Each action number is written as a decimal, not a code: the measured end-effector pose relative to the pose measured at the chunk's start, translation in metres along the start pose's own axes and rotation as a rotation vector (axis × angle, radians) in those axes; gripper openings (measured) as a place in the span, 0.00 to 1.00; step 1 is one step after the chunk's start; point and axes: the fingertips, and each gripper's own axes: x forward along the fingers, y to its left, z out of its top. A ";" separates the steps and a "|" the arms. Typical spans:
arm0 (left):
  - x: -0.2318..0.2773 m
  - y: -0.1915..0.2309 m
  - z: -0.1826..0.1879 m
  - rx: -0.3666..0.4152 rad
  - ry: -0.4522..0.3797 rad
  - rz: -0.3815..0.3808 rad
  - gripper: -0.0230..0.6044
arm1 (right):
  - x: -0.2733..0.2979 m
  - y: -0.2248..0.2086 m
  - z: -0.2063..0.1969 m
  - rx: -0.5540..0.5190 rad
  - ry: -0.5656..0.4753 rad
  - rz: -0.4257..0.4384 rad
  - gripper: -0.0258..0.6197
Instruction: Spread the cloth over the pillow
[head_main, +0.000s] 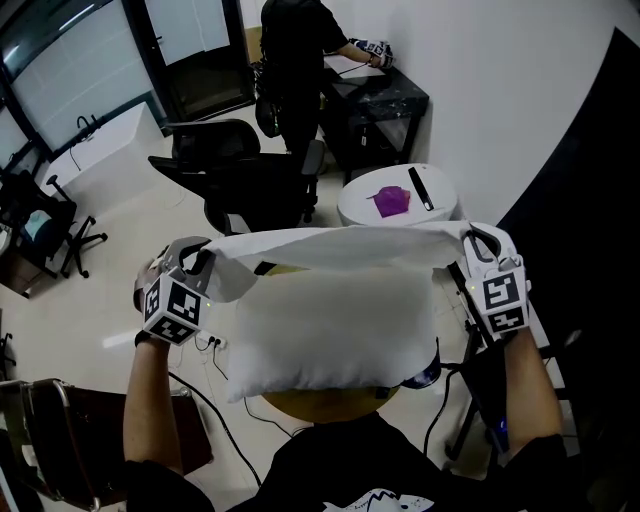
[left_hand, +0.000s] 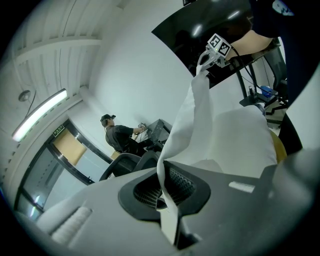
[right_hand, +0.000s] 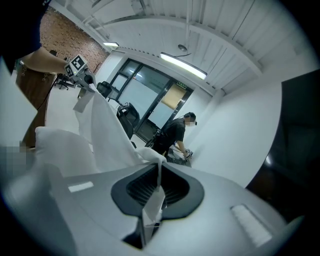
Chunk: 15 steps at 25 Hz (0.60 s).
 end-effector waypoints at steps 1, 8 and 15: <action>-0.006 -0.004 0.001 0.011 -0.002 -0.009 0.04 | -0.007 0.001 0.000 0.000 -0.004 0.000 0.06; -0.047 -0.040 -0.004 0.062 0.015 -0.139 0.04 | -0.055 0.019 -0.005 0.040 -0.012 0.020 0.06; -0.082 -0.101 -0.022 0.063 -0.005 -0.285 0.04 | -0.095 0.052 -0.034 0.108 0.024 0.030 0.06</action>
